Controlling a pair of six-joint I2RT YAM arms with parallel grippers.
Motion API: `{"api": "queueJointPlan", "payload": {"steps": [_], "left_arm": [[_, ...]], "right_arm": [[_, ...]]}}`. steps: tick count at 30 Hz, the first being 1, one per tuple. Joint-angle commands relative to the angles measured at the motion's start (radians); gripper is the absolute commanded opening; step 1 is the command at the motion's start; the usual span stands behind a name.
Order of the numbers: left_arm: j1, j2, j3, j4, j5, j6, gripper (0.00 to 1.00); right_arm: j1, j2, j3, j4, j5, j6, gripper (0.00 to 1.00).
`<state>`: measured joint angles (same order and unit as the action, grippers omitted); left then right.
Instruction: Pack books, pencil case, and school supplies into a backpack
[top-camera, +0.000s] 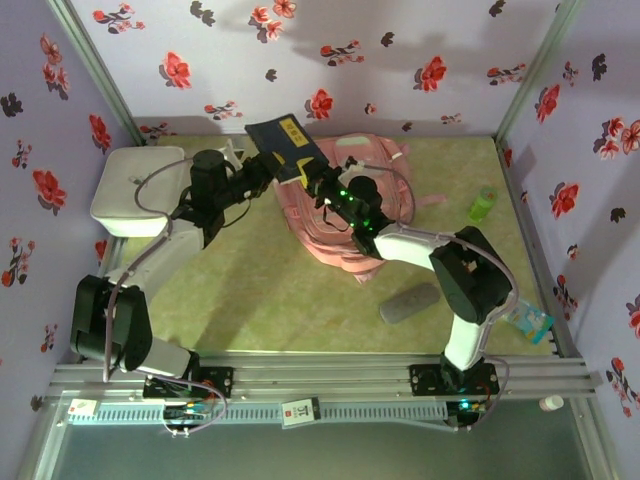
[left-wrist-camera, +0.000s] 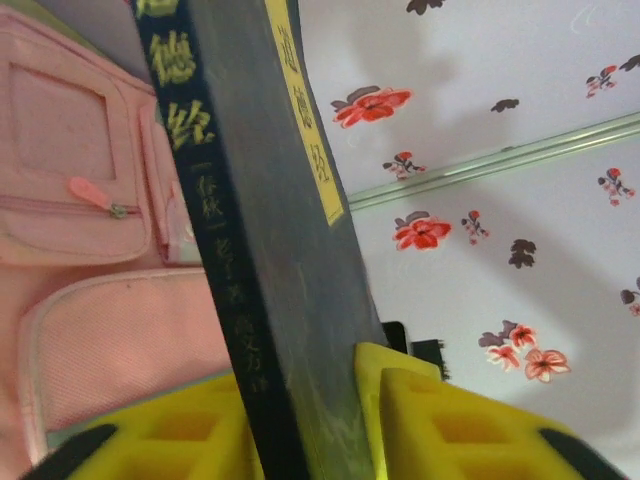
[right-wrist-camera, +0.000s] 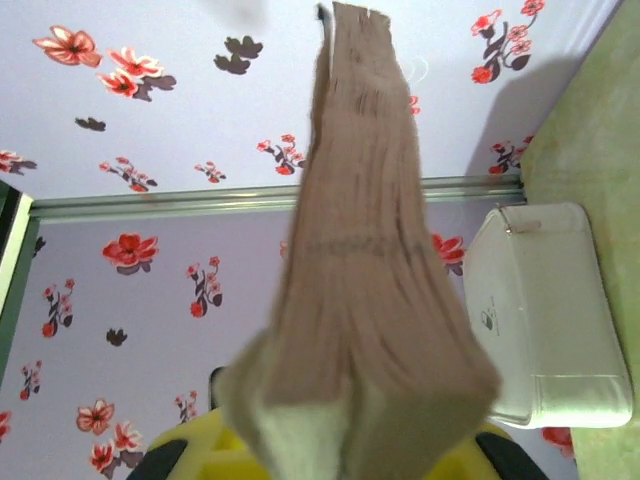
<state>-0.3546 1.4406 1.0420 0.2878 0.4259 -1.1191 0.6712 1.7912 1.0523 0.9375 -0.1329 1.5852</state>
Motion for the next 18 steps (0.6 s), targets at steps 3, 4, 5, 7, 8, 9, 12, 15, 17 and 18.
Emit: {"api": "queueJointPlan", "payload": {"steps": [3, 4, 5, 7, 8, 9, 12, 15, 17, 18], "left_arm": [[0.016, -0.094, -0.022, -0.165, -0.083, 0.134, 0.65], [0.014, -0.105, -0.021, -0.218, -0.107, 0.166, 0.69], [0.016, -0.115, -0.02, -0.256, -0.122, 0.199, 0.72], [0.015, -0.125, -0.009, -0.346, -0.156, 0.268, 0.77], [0.013, -0.127, -0.005, -0.377, -0.167, 0.295, 0.79], [0.012, -0.127, -0.002, -0.399, -0.173, 0.327, 0.82], [-0.002, -0.116, 0.017, -0.444, -0.176, 0.404, 0.89], [-0.042, -0.082, 0.066, -0.483, -0.18, 0.491, 0.94], [-0.076, -0.053, 0.104, -0.508, -0.189, 0.552, 0.97], [-0.1, -0.037, 0.122, -0.519, -0.196, 0.59, 0.99]], "right_arm": [[-0.036, -0.118, -0.048, -0.131, 0.054, -0.152, 0.04], [-0.045, -0.135, -0.063, -0.158, 0.058, -0.173, 0.04], [-0.053, -0.153, -0.074, -0.184, 0.061, -0.192, 0.03], [-0.075, -0.194, -0.103, -0.244, 0.071, -0.239, 0.02], [-0.085, -0.214, -0.115, -0.278, 0.075, -0.262, 0.02], [-0.096, -0.237, -0.124, -0.32, 0.083, -0.289, 0.02], [-0.129, -0.317, -0.154, -0.453, 0.118, -0.381, 0.02], [-0.156, -0.411, -0.17, -0.578, 0.173, -0.477, 0.02], [-0.168, -0.471, -0.172, -0.673, 0.223, -0.542, 0.02], [-0.172, -0.5, -0.17, -0.717, 0.25, -0.577, 0.02]]}}
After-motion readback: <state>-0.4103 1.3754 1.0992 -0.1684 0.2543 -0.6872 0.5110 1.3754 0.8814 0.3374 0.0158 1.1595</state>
